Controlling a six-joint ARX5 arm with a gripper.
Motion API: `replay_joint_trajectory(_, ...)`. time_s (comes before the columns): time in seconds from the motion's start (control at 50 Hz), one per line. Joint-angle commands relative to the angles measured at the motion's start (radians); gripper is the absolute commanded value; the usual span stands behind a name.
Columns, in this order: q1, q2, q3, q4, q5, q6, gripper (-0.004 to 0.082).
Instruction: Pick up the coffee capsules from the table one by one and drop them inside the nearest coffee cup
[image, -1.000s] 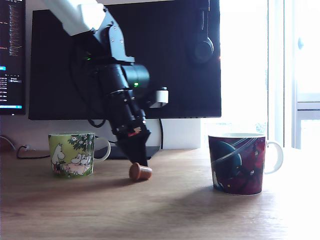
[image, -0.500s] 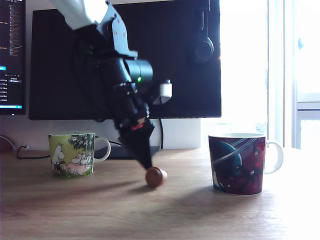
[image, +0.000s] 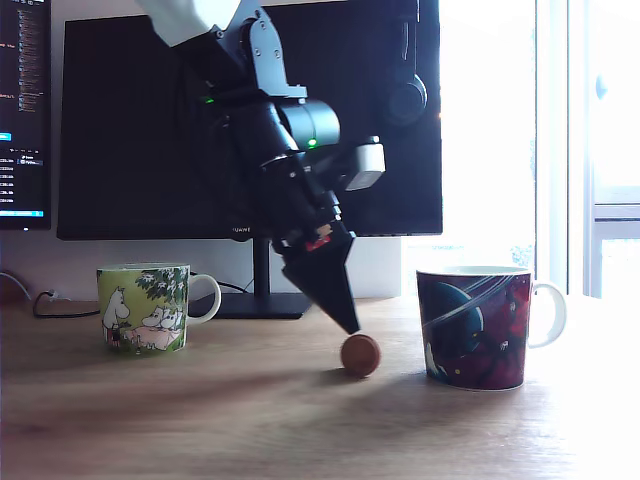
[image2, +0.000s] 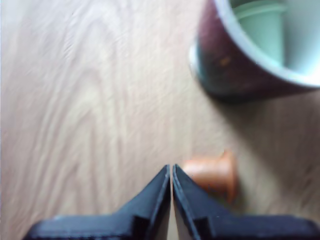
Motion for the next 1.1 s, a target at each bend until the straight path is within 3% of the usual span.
replay_joint_trajectory(0.0, 0.003, -0.017, -0.022, 0.013, 0.002, 0.007, -0.0019)
replay_joint_trajectory(0.1, 0.002, -0.017, -0.022, 0.029, 0.011, 0.007, -0.0019)
replay_joint_trajectory(0.22, -0.008, -0.016, -0.022, 0.039, 0.053, 0.005, -0.0019)
replay_joint_trajectory(1.08, 0.010, -0.012, -0.092, 0.051, 0.031, 0.004, -0.0019)
